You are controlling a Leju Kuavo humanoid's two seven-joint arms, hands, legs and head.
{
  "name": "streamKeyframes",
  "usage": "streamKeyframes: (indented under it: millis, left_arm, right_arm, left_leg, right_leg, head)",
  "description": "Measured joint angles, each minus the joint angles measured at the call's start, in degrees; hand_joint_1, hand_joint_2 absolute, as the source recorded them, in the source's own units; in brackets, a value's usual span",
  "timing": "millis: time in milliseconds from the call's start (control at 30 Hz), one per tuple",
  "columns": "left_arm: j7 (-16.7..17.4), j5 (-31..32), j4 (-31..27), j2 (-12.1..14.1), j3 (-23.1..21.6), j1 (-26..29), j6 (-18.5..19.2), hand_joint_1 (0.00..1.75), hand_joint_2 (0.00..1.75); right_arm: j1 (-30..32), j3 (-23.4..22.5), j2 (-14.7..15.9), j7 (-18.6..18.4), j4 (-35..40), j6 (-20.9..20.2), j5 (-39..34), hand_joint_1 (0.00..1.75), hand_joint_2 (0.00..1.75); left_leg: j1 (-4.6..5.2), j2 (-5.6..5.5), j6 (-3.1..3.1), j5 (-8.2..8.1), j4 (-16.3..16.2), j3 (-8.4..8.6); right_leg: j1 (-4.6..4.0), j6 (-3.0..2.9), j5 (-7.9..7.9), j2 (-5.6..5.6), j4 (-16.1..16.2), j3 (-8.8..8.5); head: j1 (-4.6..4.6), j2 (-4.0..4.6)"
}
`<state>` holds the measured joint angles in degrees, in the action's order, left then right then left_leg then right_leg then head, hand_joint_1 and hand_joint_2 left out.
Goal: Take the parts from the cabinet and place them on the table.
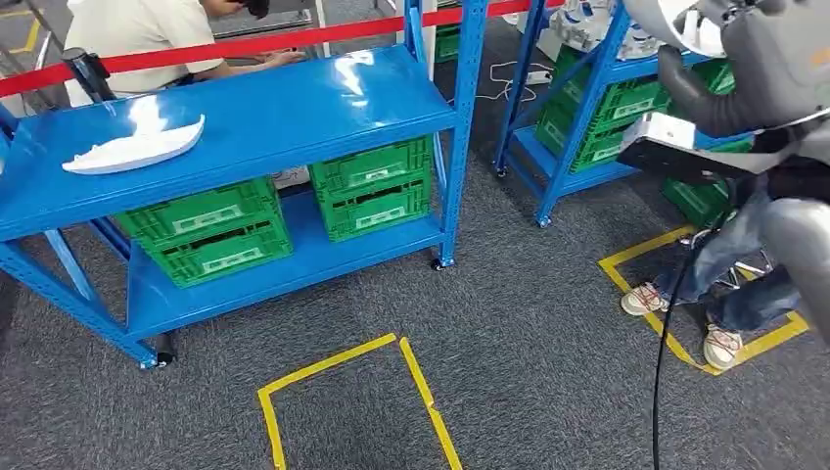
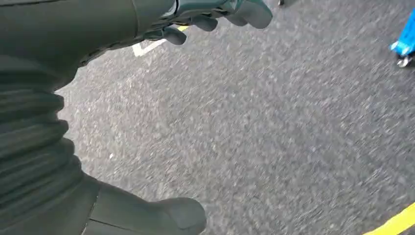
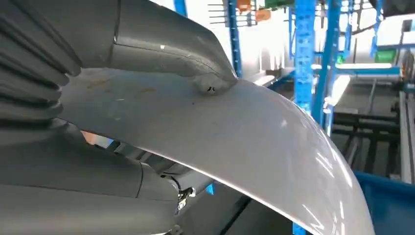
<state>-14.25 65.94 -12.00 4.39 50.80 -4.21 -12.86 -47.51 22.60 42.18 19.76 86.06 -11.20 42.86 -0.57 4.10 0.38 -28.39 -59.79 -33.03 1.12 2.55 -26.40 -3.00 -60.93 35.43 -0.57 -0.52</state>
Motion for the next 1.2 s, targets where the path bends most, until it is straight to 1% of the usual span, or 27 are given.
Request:
streamKeyframes:
  millis: [33, 67, 167, 200, 233, 267, 300, 367, 400, 467, 500, 533, 567, 667, 700, 733, 767, 833, 867, 900, 933, 967, 1000, 1033, 1067, 1167, 1200]
  left_arm:
    - [0.0, 0.1, -0.2, 0.6, 0.0, 0.0, 0.3, 0.0, 1.75]
    - [-0.1, 0.2, -0.2, 0.8, 0.0, -0.1, 0.6, 0.0, 1.75]
    - [0.0, 1.4, -0.4, 1.2, -0.5, -0.9, 0.7, 0.0, 1.75]
    - [0.0, 1.9, -0.5, 1.1, -0.8, -1.2, 1.1, 0.0, 1.75]
    - [0.2, 2.7, -0.5, 1.1, -1.2, -1.5, 1.2, 0.0, 1.75]
    - [0.4, 3.3, -0.5, 1.0, -1.6, -1.7, 1.5, 0.0, 1.75]
    - [0.9, 4.0, -0.5, 0.8, -1.9, -1.9, 1.8, 0.0, 1.75]
    - [1.8, 5.4, -0.4, 0.4, -2.8, -1.9, 2.5, 0.0, 1.75]
    - [2.2, 6.0, -0.4, 0.1, -3.2, -2.1, 2.8, 0.0, 1.75]
    - [2.8, 6.9, -0.4, -0.4, -4.3, -2.9, 3.1, 0.0, 1.75]
    - [2.9, 7.2, -0.4, -0.6, -4.7, -3.3, 3.1, 0.0, 1.75]
    - [2.9, 7.3, -0.4, -0.8, -5.0, -3.9, 3.3, 0.0, 1.75]
    - [2.8, 7.5, -0.4, -1.2, -5.3, -4.3, 3.5, 0.0, 1.75]
    - [3.0, 8.4, -0.4, -2.8, -6.3, -6.3, 3.7, 0.0, 1.75]
    - [3.3, 8.6, -0.4, -3.4, -6.7, -7.3, 3.8, 0.0, 1.75]
    - [3.6, 8.6, -0.4, -3.8, -7.0, -8.0, 3.8, 0.0, 1.75]
    - [4.0, 8.6, -0.4, -4.2, -7.2, -8.4, 4.1, 0.0, 1.75]
    - [4.7, 8.9, -0.4, -4.9, -7.4, -8.3, 4.6, 0.0, 1.75]
    - [5.2, 9.2, -0.3, -5.2, -7.6, -8.1, 4.9, 0.0, 1.75]
    - [5.5, 9.6, -0.3, -5.4, -7.7, -7.9, 5.1, 0.0, 1.75]
    - [5.7, 9.7, -0.2, -5.6, -7.8, -7.8, 5.3, 0.0, 1.75]
    - [5.7, 9.7, -0.2, -5.9, -8.1, -7.8, 5.3, 0.0, 1.75]
    - [5.7, 9.7, -0.2, -6.1, -8.2, -7.8, 5.3, 0.0, 1.75]
    - [5.6, 9.7, -0.2, -6.2, -8.2, -7.8, 5.3, 0.0, 1.75]
    - [5.3, 9.7, -0.2, -6.3, -8.2, -7.7, 5.3, 0.0, 1.75]
    - [5.0, 9.6, -0.1, -6.4, -8.2, -7.4, 5.3, 0.0, 1.75]
    - [5.0, 9.6, -0.2, -6.5, -8.2, -7.4, 5.3, 0.0, 1.75]
  right_arm:
    - [-0.5, -0.3, 1.1, 0.0, 0.9, -1.4, -1.6, 1.75, 1.75]
    - [-0.8, -0.7, 2.5, 0.0, 1.8, -2.4, -3.0, 1.75, 1.75]
    - [-0.8, -2.1, 7.1, -1.1, 4.4, -3.4, -7.0, 1.75, 1.75]
    - [0.3, -3.1, 9.3, -1.7, 6.1, -2.8, -9.1, 1.75, 1.75]
    - [2.4, -4.9, 11.7, -2.5, 7.9, -1.5, -11.2, 1.75, 1.75]
    - [5.7, -7.1, 13.5, -2.8, 9.9, -0.1, -12.9, 1.75, 1.75]
    - [10.5, -10.8, 15.6, -2.8, 12.6, 0.8, -13.9, 1.75, 1.75]
    - [17.9, -16.9, 17.3, -2.0, 15.9, 0.1, -14.2, 1.75, 1.75]
    - [20.5, -19.7, 17.6, -1.4, 17.2, -0.5, -14.6, 1.75, 1.75]
    - [23.5, -24.8, 17.9, -0.6, 18.9, -1.8, -15.1, 1.75, 1.75]
    - [24.4, -26.4, 17.9, -0.3, 19.4, -2.1, -14.8, 1.75, 1.75]
    - [24.8, -27.3, 17.8, 0.2, 19.6, -2.4, -13.7, 1.75, 1.75]
    - [24.4, -27.4, 17.7, 0.4, 19.5, -2.7, -12.2, 1.75, 1.75]
    - [23.3, -27.4, 16.1, 0.6, 19.0, -2.4, -7.4, 1.75, 1.75]
    - [23.4, -27.5, 15.8, 0.6, 18.8, -2.2, -6.9, 1.75, 1.75]
    - [23.5, -27.8, 15.7, 0.6, 18.7, -2.1, -6.9, 1.75, 1.75]
    - [23.8, -28.6, 15.5, 0.3, 18.7, -2.2, -7.1, 1.75, 1.75]
    - [26.8, -31.5, 15.2, 0.2, 19.5, -3.3, -8.1, 1.75, 1.75]
    - [29.2, -33.7, 14.8, 0.3, 20.1, -4.2, -8.2, 1.75, 1.75]
    - [31.3, -36.1, 14.1, 0.8, 20.8, -4.8, -7.9, 1.75, 1.75]
    - [33.0, -38.4, 13.1, 1.6, 21.8, -5.0, -7.1, 1.75, 1.75]
    - [34.3, -40.5, 12.2, 2.3, 22.7, -5.0, -5.8, 1.75, 1.75]
    - [35.5, -42.1, 11.4, 2.8, 23.5, -4.9, -4.7, 1.75, 1.75]
    - [36.6, -43.6, 10.3, 3.3, 24.3, -4.7, -3.8, 1.75, 1.75]
    - [37.9, -44.7, 9.0, 3.7, 25.1, -4.3, -2.9, 1.75, 1.75]
    - [41.4, -46.9, 6.4, 4.5, 27.1, -3.5, -1.3, 1.75, 1.75]
    - [41.9, -47.6, 6.0, 4.5, 27.5, -3.5, -1.2, 1.75, 1.75]
  left_leg:
    - [0.5, 0.32, -0.38, -0.18, -0.1, -0.08]
    - [0.48, 0.58, -0.68, -0.28, -0.2, 0.0]
    - [0.53, 1.84, -1.58, -0.2, 0.1, 0.47]
    - [0.23, 0.76, -1.96, -0.74, -0.3, 0.05]
    - [0.13, -1.39, -2.18, -2.4, -2.1, -0.56]
    - [0.02, -2.69, -2.25, -4.72, -5.7, -2.01]
    - [0.02, -3.38, -2.35, -7.19, -10.7, -4.0]
    - [0.02, -3.57, -2.45, -9.02, -16.5, -6.37]
    - [0.01, -3.61, -2.4, -8.19, -16.2, -6.11]
    - [-0.09, -4.14, -2.09, -3.44, -8.5, -2.2]
    - [-0.23, -5.44, -1.92, -1.34, -3.6, 0.26]
    - [-0.49, -8.86, -1.63, -1.99, -0.9, 1.41]
    - [-0.65, -9.25, -1.7, -2.02, 0.2, 1.45]
    - [0.0, -7.22, -0.54, -1.56, 0.3, 1.59]
    - [-0.41, -6.51, 0.04, -0.89, 0.8, 1.86]
    - [-0.38, -5.81, 0.39, -0.65, 1.0, 1.85]
    - [-0.32, -5.32, 0.61, -0.51, 1.0, 1.7]
    - [-0.16, -4.18, 0.68, -0.47, 1.0, 1.55]
    - [-0.11, -3.56, 0.72, -0.5, 0.9, 1.49]
    - [-0.04, -2.89, 0.72, -0.52, 0.9, 1.47]
    - [0.03, -2.3, 0.68, -0.57, 0.9, 1.46]
    - [0.11, -1.73, 0.64, -0.67, 0.9, 1.5]
    - [0.16, -1.21, 0.5, -0.82, 0.8, 1.59]
    - [0.29, -0.68, 0.31, -0.97, 0.8, 1.76]
    - [0.66, -0.18, -0.04, -1.18, 0.8, 1.83]
    - [0.56, 1.16, -0.93, -1.31, 1.5, 2.52]
    - [0.81, 1.49, -1.4, -1.6, 1.4, 2.65]
  right_leg:
    - [-0.56, -0.57, -0.93, -1.17, 0.8, -0.22]
    - [-0.5, -1.22, -0.5, -0.37, 1.1, -0.11]
    - [-0.46, -2.28, -0.17, 1.02, 1.3, 0.1]
    - [-0.12, -2.7, 0.12, 1.22, 1.7, -0.26]
    - [-0.09, -3.04, 0.23, 1.53, 1.8, -0.32]
    - [-0.11, -3.24, 0.31, 1.73, 1.9, -0.31]
    - [-0.2, -3.28, 0.28, 1.97, 1.9, -0.28]
    - [-0.25, -3.32, 0.29, 3.17, 1.8, -0.09]
    - [-0.21, -3.32, 0.31, 3.83, 1.7, 0.03]
    - [-0.07, -3.13, 0.42, 5.41, 1.6, 0.14]
    - [-0.05, -2.92, 0.53, 6.08, 1.5, 0.15]
    - [-0.06, -2.56, 0.71, 6.77, 1.4, 0.32]
    - [-0.14, -2.09, 0.89, 7.76, 1.1, 0.83]
    - [0.48, -0.35, 2.05, 9.86, 2.4, 1.18]
    - [0.56, -0.17, 2.15, 9.33, 2.1, 1.45]
    - [0.36, -0.06, 0.93, 6.56, 0.7, 2.07]
    - [0.22, 0.11, -1.37, 4.76, -2.6, 3.61]
    - [0.25, 0.47, -5.58, 3.73, -11.4, 7.33]
    - [0.25, 0.56, -6.47, 3.59, -14.6, 8.61]
    - [0.25, 0.53, -5.96, 3.47, -14.7, 8.57]
    - [0.25, 0.42, -4.36, 3.26, -12.1, 7.1]
    - [0.21, 0.19, -2.13, 2.86, -7.3, 4.29]
    - [0.01, -0.11, -0.13, 1.8, -1.9, 1.23]
    - [-0.33, -0.65, 0.01, -0.07, 2.4, -0.8]
    - [-0.67, -1.03, 0.27, -0.15, 2.5, -0.84]
    - [-0.79, -1.9, 0.19, 1.64, 2.4, -0.56]
    - [-0.25, -2.4, 0.55, 2.23, 2.9, -0.84]
  head:
    - [-0.02, 0.0]
    - [0.09, 0.0]
    - [0.17, 0.0]
    - [0.18, 0.0]
    - [0.48, 0.0]
    - [0.77, 0.0]
    - [0.81, 0.0]
    - [0.85, 0.0]
    - [0.85, 0.0]
    - [0.9, 0.0]
    - [0.92, 0.0]
    - [0.9, 0.0]
    - [0.81, 0.0]
    - [0.96, 0.0]
    - [0.9, 0.0]
    - [0.59, 0.0]
    - [0.39, 0.0]
    - [0.2, 0.0]
    - [0.15, 0.0]
    - [0.0, 0.0]
    - [-0.02, 0.0]
    - [-0.02, 0.0]
    - [-0.04, 0.0]
    - [-0.07, 0.0]
    - [0.0, 0.0]
    - [0.02, 0.0]
    - [0.06, 0.0]
